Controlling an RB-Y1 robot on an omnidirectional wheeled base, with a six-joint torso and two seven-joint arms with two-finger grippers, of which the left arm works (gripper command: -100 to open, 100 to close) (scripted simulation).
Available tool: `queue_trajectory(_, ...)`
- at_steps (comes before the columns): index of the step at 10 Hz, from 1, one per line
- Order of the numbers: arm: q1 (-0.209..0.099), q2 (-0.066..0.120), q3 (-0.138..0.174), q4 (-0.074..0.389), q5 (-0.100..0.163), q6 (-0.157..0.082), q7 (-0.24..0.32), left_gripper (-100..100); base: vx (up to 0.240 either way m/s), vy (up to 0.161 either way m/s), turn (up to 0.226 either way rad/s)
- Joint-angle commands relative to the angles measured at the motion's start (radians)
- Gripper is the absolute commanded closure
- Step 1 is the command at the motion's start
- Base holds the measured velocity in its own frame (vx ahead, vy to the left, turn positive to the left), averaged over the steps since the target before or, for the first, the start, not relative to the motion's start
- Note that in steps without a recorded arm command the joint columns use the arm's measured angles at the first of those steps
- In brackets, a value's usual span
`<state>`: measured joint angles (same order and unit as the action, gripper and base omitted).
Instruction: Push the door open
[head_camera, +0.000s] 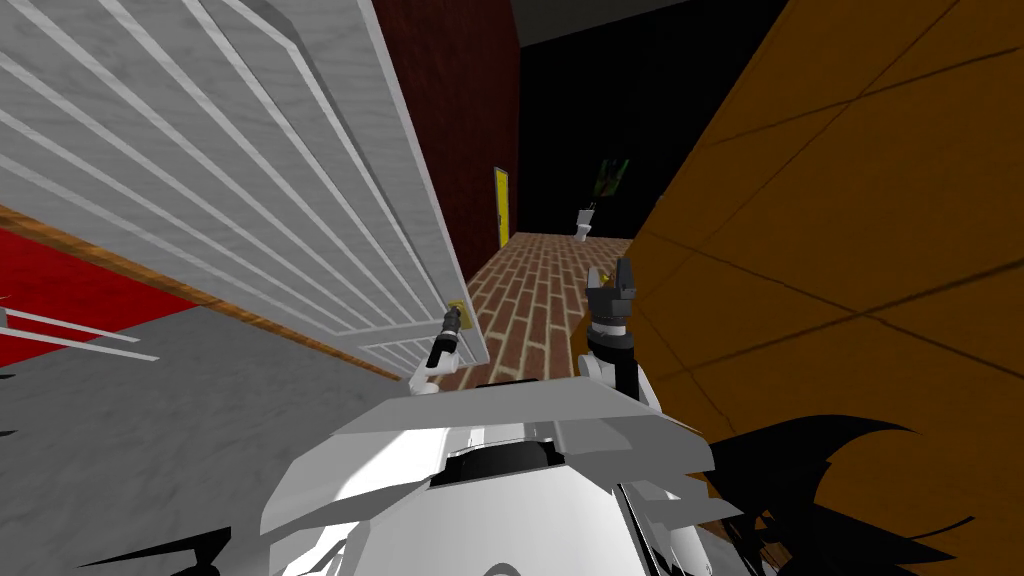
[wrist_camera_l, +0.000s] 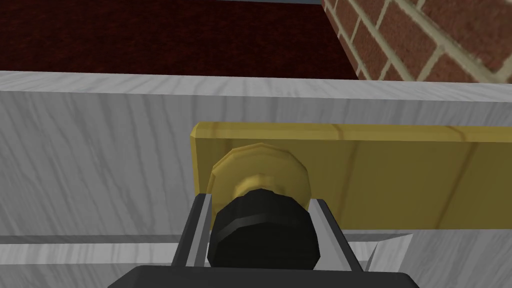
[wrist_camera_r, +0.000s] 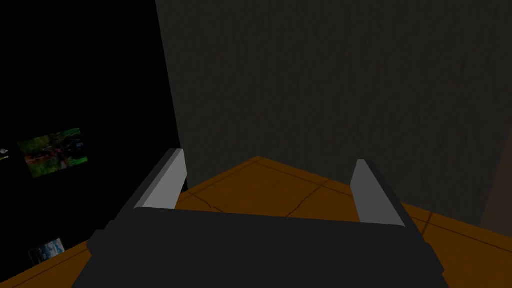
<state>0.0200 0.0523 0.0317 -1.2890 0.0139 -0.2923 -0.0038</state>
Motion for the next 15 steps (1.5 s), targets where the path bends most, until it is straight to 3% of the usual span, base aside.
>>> queue_trajectory(1, -0.005, 0.014, 0.025, 0.0, 0.003, -0.006, -0.004, 100, 0.217, -0.05, 0.059)
queue_trajectory(6, -0.018, 0.03, 0.085, 0.011, 0.014, -0.003, -0.013, 100, 0.192, -0.079, 0.064)
queue_trajectory(12, -0.034, 0.032, 0.159, 0.025, 0.027, 0.0, -0.024, 100, 0.171, -0.067, 0.098)
queue_trajectory(13, -0.022, 0.026, 0.139, 0.01, 0.027, 0.008, -0.021, -100, -0.041, -0.077, 0.067)
queue_trajectory(15, -0.018, 0.02, 0.134, 0.005, 0.028, 0.009, -0.019, -100, -0.229, -0.054, 0.01)
